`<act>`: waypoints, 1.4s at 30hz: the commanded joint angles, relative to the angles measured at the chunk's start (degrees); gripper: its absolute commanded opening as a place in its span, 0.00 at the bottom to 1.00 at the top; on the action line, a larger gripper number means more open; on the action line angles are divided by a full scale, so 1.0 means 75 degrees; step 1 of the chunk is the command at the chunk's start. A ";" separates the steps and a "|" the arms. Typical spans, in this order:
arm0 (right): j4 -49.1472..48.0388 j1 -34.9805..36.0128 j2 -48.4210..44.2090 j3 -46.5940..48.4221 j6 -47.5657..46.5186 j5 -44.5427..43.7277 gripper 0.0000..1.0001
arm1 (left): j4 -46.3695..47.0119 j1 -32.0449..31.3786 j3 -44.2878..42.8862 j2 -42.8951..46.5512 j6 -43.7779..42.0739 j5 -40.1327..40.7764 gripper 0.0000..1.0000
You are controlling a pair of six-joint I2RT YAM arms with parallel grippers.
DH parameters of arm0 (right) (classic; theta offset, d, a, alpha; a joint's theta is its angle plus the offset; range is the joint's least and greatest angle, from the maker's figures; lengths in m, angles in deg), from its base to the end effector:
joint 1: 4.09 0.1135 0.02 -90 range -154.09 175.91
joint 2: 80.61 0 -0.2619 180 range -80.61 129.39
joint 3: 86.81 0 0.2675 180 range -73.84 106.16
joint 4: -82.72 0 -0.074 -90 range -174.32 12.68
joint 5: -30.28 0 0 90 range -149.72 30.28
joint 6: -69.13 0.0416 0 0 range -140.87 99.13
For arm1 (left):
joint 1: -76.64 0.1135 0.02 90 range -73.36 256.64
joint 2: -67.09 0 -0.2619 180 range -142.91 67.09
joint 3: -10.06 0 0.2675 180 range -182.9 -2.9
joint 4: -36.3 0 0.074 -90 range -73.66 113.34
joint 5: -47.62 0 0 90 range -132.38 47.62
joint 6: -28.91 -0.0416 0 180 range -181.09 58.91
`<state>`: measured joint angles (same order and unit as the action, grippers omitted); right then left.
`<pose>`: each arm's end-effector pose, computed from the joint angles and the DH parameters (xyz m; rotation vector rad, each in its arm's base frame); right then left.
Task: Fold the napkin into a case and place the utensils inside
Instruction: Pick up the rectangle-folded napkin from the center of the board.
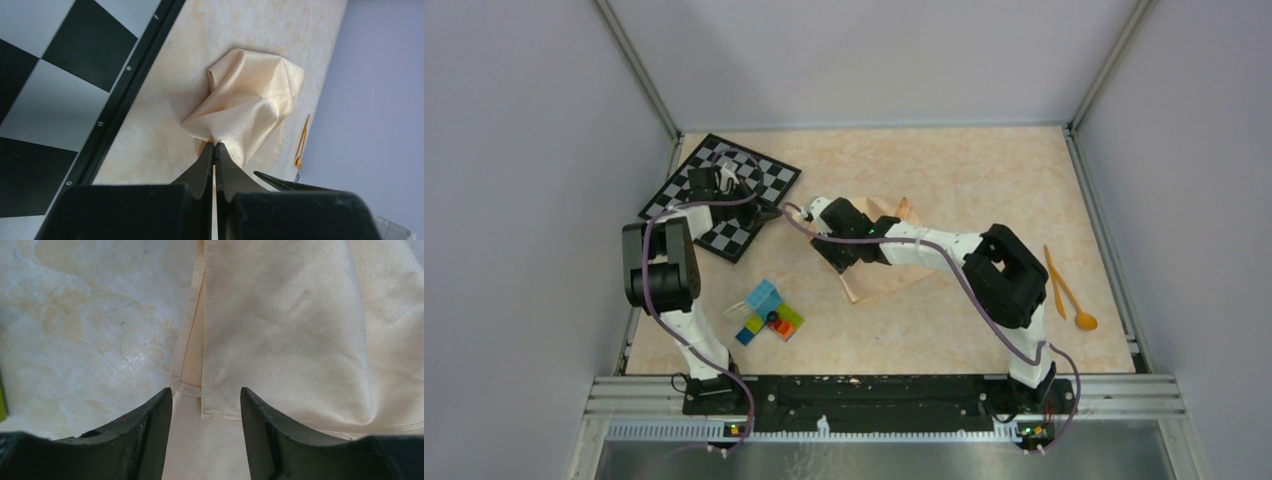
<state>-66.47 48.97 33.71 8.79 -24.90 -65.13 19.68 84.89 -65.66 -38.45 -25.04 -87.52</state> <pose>0.2773 0.3622 0.1785 -1.1324 2.1709 0.2692 0.3936 0.0273 0.1579 -0.5219 2.3122 -1.1679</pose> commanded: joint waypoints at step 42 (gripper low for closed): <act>-0.0262 0.0393 0.2252 0.3289 0.1207 -0.1786 0.00 | 0.0377 0.0092 -0.0280 -0.0203 -0.0014 -0.0362 0.00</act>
<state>-68.13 51.61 48.62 30.58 -16.68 -79.22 20.33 85.33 -66.53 -42.06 -23.82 -89.10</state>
